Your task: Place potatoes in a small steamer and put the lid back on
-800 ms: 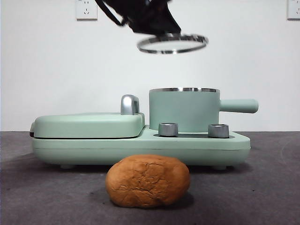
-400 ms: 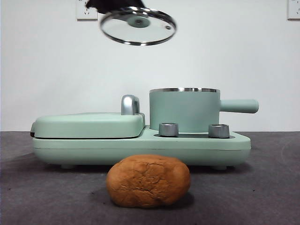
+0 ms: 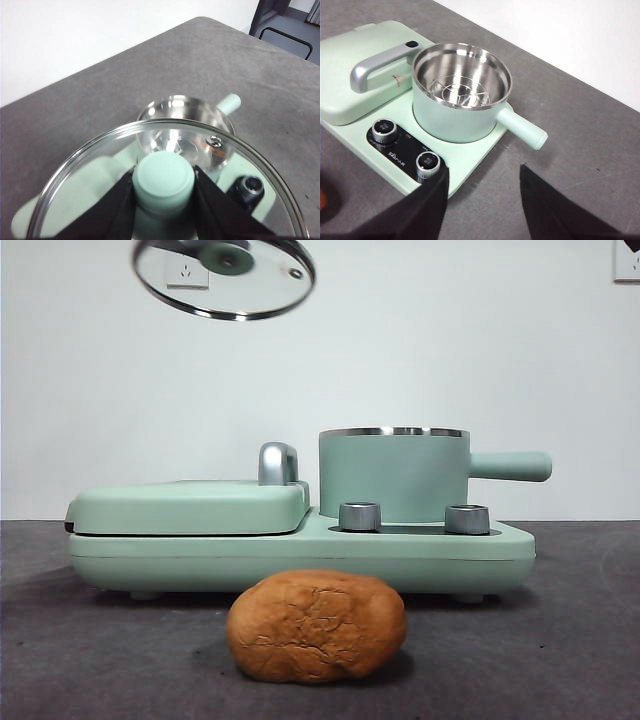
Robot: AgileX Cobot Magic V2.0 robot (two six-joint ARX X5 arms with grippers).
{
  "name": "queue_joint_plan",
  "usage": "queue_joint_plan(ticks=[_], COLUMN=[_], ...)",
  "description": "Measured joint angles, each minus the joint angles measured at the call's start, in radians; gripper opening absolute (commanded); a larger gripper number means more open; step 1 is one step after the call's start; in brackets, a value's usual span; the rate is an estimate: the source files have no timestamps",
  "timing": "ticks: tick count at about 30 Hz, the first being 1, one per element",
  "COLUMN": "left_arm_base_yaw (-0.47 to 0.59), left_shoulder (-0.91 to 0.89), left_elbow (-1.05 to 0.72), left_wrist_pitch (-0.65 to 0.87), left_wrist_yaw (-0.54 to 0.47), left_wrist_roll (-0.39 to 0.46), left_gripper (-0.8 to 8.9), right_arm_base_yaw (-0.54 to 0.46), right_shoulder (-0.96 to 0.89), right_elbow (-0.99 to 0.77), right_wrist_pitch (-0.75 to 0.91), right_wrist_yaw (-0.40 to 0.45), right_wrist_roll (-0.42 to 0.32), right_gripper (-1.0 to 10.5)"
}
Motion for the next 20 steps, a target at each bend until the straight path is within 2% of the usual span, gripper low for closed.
queue_joint_plan(ticks=[5, 9, 14, 20], left_arm_base_yaw=[0.037, 0.08, 0.127, 0.161], left_shoulder=[-0.151, -0.275, -0.444, -0.601], left_elbow=[-0.166, -0.312, -0.466, -0.526], left_wrist_pitch=[0.005, 0.012, 0.014, -0.059], left_wrist_yaw=[0.002, 0.001, -0.003, -0.074], left_wrist_roll=[-0.011, -0.06, -0.119, -0.177], left_gripper=[0.15, 0.15, 0.15, 0.15], right_arm_base_yaw=[0.033, 0.074, 0.169, 0.306], right_shoulder=[0.001, 0.019, 0.076, 0.179], right_elbow=[0.0, 0.0, 0.0, 0.0], right_wrist_pitch=[-0.003, -0.022, -0.027, -0.026], right_wrist_yaw=[0.0, -0.001, -0.002, -0.008], right_wrist_roll=[0.0, 0.0, 0.0, -0.017], right_gripper=[2.2, 2.2, 2.2, 2.6])
